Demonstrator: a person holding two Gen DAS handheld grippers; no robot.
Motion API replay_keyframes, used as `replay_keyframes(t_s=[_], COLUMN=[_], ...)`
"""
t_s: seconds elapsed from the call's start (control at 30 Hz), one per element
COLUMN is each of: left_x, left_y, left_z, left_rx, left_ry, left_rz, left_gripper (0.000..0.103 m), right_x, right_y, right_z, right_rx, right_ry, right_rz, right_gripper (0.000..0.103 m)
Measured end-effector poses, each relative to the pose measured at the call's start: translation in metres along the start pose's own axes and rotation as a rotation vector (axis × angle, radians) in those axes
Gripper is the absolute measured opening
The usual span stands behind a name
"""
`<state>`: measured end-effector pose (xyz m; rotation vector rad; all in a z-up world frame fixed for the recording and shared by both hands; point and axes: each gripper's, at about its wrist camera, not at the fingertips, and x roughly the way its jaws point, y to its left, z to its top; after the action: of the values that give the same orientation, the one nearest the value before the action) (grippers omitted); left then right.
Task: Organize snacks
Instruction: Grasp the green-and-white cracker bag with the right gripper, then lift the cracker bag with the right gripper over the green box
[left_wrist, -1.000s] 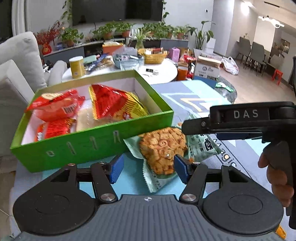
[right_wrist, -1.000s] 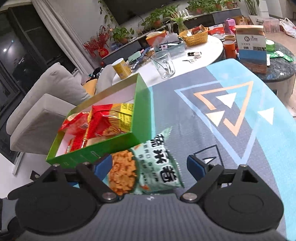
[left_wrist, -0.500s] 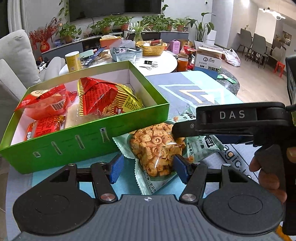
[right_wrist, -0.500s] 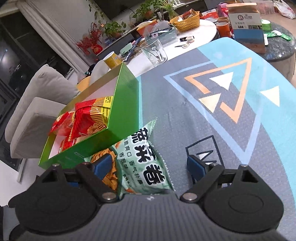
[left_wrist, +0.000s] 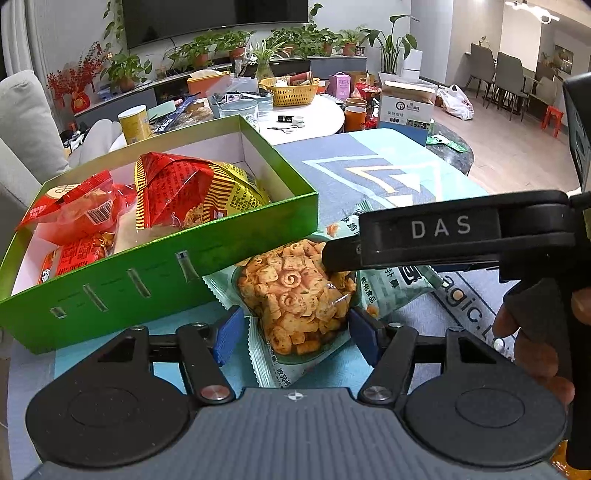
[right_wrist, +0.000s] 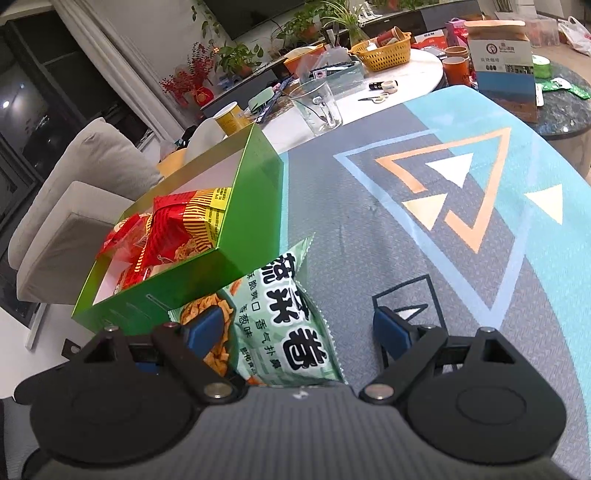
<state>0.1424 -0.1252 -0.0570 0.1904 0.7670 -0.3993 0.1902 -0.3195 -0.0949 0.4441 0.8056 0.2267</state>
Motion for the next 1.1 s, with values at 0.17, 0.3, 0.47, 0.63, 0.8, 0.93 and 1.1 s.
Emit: replay_keyframes(t_s=[0.17, 0.3, 0.47, 0.63, 0.8, 0.93, 1.1], left_x=[-0.001, -0.011, -0.022, -0.043, -0.064, -0.078, -0.09], left_y=[-0.002, -0.009, -0.011, -0.014, -0.015, -0.013, -0.011], left_z=[-0.001, 0.0, 0.004, 0.006, 0.01, 0.012, 0.015], left_rx=[0.02, 0.069, 0.057, 0.072, 0.07, 0.066, 0.065], left_ry=[-0.018, -0.064, -0.073, -0.118, -0.172, -0.203, -0.235], left_rz=[-0.005, -0.014, -0.026, -0.017, -0.012, -0.004, 0.017], left_gripper=[0.055, 0.044, 0.044, 0.044, 0.044, 0.044, 0.044], right_x=[0.0, -0.001, -0.016, -0.032, -0.049, -0.06, -0.066], right_y=[0.0, -0.004, 0.009, 0.019, 0.029, 0.037, 0.047], right_z=[-0.001, 0.0, -0.003, -0.002, 0.001, 0.003, 0.007], right_rx=[0.004, 0.075, 0.033, 0.031, 0.032, 0.016, 0.004], right_ry=[-0.004, 0.038, 0.004, -0.033, -0.072, -0.099, -0.117], right_rz=[-0.003, 0.095, 0.062, 0.068, 0.087, 0.096, 0.109], right_gripper=[0.061, 0.059, 0.059, 0.059, 0.059, 0.059, 0.059])
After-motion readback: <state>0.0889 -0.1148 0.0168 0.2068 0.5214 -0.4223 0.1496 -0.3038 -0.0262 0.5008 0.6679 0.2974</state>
